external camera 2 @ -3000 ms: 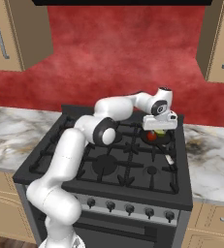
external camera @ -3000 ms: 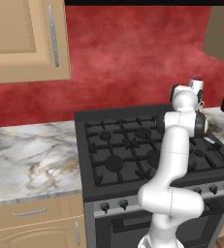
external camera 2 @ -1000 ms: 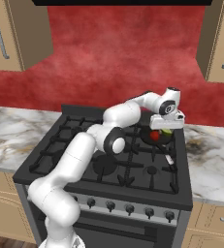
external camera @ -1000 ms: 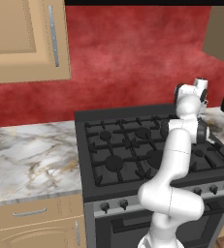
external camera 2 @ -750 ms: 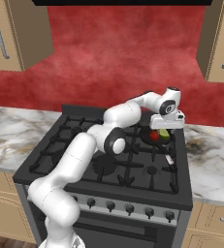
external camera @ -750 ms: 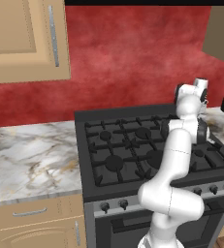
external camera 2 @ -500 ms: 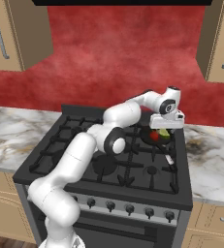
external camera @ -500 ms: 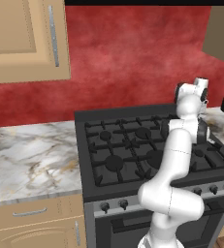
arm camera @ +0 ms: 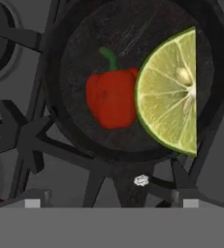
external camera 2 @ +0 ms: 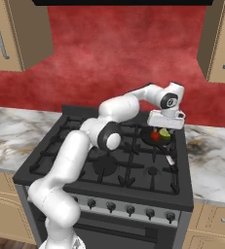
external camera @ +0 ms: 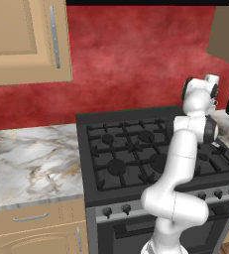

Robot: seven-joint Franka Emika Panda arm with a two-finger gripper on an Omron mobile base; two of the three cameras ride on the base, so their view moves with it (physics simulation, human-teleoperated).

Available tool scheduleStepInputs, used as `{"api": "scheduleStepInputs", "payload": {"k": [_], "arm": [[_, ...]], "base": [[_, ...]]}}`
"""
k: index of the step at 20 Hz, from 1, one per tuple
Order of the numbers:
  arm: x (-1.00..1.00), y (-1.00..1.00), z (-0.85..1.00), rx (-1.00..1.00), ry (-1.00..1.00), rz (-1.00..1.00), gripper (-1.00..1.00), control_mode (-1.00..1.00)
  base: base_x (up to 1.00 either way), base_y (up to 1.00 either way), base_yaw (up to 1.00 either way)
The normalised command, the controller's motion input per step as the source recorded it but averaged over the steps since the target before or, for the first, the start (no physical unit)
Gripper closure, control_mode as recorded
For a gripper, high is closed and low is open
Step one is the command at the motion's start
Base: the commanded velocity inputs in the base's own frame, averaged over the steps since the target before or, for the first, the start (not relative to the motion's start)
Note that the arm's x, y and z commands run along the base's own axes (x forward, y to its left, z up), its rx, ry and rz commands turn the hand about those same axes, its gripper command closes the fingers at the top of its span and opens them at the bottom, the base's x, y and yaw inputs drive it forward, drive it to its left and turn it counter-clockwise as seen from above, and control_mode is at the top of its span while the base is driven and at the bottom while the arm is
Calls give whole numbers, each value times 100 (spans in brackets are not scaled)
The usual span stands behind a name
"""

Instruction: Put the bell pepper and lemon wedge in the pan. Then turn on the rear right burner and set the heat to medium.

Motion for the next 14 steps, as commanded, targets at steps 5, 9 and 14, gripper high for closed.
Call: {"api": "scheduleStepInputs", "payload": {"k": [5, 9, 14], "arm": [[-76, 77, 0, 0, -3, 0, -100, -100], [-72, 75, 8, 0, -2, 0, -100, -100], [-58, 35, 23, -1, 0, 0, -100, -100]], "base": [[0, 0, 0], [0, 0, 0], [0, 0, 0]]}}
